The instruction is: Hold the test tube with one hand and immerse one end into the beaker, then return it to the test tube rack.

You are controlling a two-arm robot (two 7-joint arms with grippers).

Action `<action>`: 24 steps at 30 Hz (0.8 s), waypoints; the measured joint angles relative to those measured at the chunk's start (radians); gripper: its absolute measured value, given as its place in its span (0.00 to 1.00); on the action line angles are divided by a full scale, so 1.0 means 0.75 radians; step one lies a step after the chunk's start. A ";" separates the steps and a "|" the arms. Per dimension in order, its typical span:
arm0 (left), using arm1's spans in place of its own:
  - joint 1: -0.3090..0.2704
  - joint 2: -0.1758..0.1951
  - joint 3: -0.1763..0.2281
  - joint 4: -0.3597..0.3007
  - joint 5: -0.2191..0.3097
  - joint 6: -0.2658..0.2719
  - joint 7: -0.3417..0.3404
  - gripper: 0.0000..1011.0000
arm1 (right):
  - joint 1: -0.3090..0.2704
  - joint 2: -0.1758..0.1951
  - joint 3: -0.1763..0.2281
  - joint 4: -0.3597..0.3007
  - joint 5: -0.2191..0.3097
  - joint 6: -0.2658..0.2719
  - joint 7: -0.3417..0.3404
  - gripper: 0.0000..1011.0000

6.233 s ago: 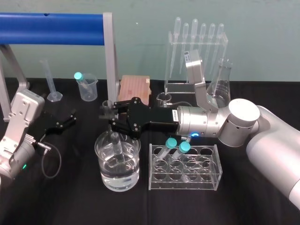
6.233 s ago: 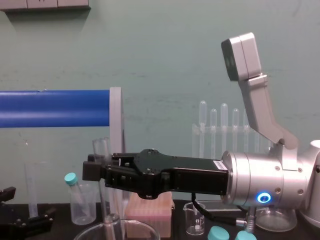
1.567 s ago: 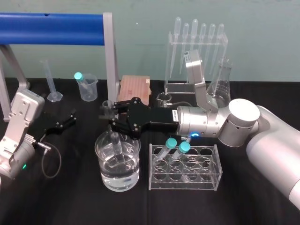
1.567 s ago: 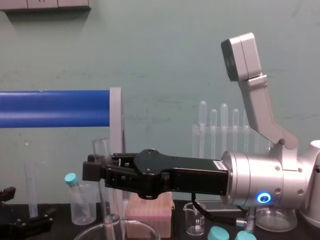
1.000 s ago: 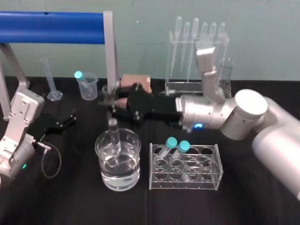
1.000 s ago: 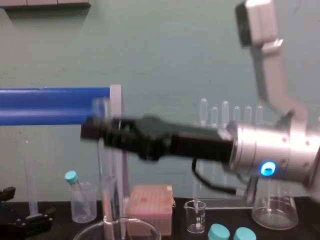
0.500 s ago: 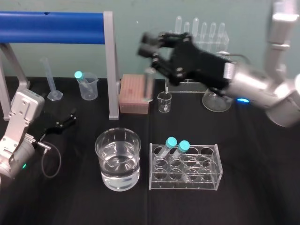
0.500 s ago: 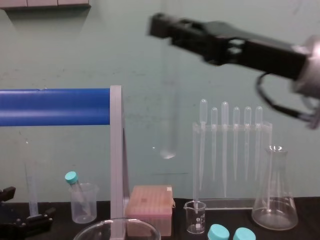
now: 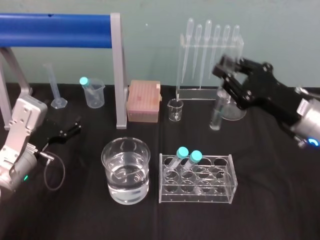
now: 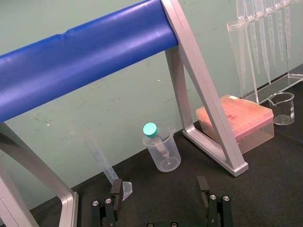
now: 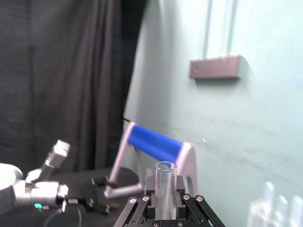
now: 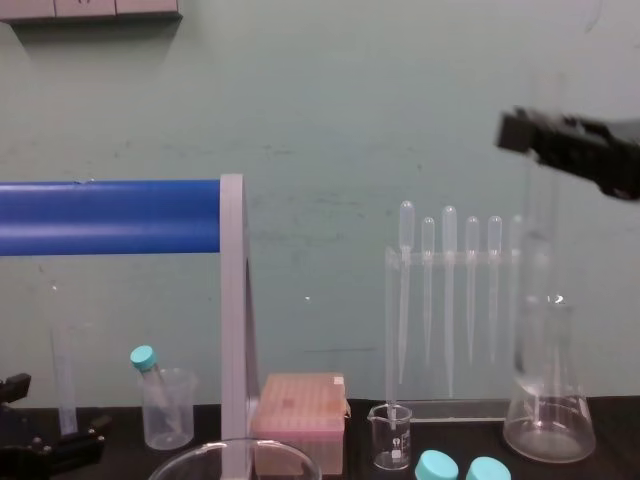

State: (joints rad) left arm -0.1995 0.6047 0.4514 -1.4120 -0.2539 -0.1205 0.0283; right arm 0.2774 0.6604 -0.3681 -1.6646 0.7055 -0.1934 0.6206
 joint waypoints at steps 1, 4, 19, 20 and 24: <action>0.000 0.000 0.000 0.000 0.000 0.000 0.000 0.99 | -0.016 0.008 0.008 -0.007 -0.002 0.007 -0.012 0.22; 0.000 0.000 0.000 0.000 0.000 0.000 0.000 0.99 | -0.069 0.037 0.033 -0.026 -0.018 0.035 -0.051 0.22; 0.000 0.000 0.000 0.000 0.000 0.000 0.000 0.99 | -0.125 0.024 0.054 0.028 -0.044 0.116 -0.039 0.22; 0.000 0.000 0.000 0.000 0.000 0.000 0.000 0.99 | -0.125 0.024 0.054 0.028 -0.044 0.116 -0.039 0.22; 0.000 0.000 0.000 0.000 0.000 0.000 0.000 0.99 | -0.131 0.014 0.058 0.031 -0.049 0.125 -0.024 0.22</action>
State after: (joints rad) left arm -0.1995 0.6047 0.4513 -1.4120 -0.2539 -0.1205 0.0283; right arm 0.1791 0.6707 -0.3244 -1.6412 0.6687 -0.0997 0.6025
